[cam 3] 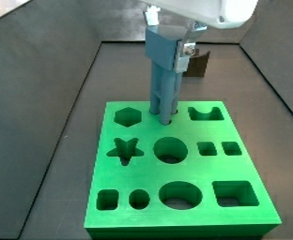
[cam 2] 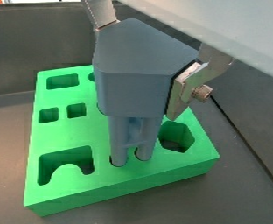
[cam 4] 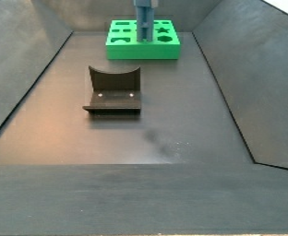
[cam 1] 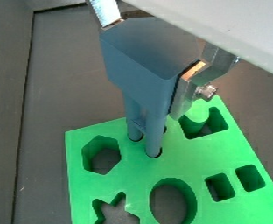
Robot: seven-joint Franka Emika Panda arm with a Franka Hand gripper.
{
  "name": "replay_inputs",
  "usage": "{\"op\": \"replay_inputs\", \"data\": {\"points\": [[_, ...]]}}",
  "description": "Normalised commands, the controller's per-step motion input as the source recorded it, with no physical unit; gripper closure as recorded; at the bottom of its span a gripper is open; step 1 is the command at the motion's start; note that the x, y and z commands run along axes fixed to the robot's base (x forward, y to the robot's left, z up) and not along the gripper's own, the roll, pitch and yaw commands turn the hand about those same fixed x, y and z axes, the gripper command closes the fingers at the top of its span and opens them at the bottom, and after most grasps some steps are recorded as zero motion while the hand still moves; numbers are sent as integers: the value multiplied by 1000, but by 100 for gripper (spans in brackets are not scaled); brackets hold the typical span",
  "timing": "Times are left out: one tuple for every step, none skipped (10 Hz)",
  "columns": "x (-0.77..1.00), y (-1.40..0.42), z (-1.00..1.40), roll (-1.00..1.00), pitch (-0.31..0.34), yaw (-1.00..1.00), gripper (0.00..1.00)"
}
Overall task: Pick up the 3 prong object. Move up. Rotate the 3 prong object. Place the 3 prong object on the fixture. Regrasp the 3 prong object. Move to above the board. Insert the 3 prong object.
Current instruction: Insert the 3 prong object.
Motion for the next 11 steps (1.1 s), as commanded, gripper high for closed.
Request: {"op": "replay_inputs", "data": {"points": [[0,0,-280,0,-51,0,100],[0,-3,-334,51,-27,0,100],[0,-94,-214,126,0,0,100],[0,-137,-131,160,0,0,100],[0,-180,-117,257,56,0,100],[77,-117,-83,121,0,0,100],[57,-97,-103,106,0,0,100],[103,-60,-254,129,0,43,100],[154,-34,-289,114,0,0,100],[217,-9,-380,146,66,0,100],[226,-17,-489,216,100,0,100]]}}
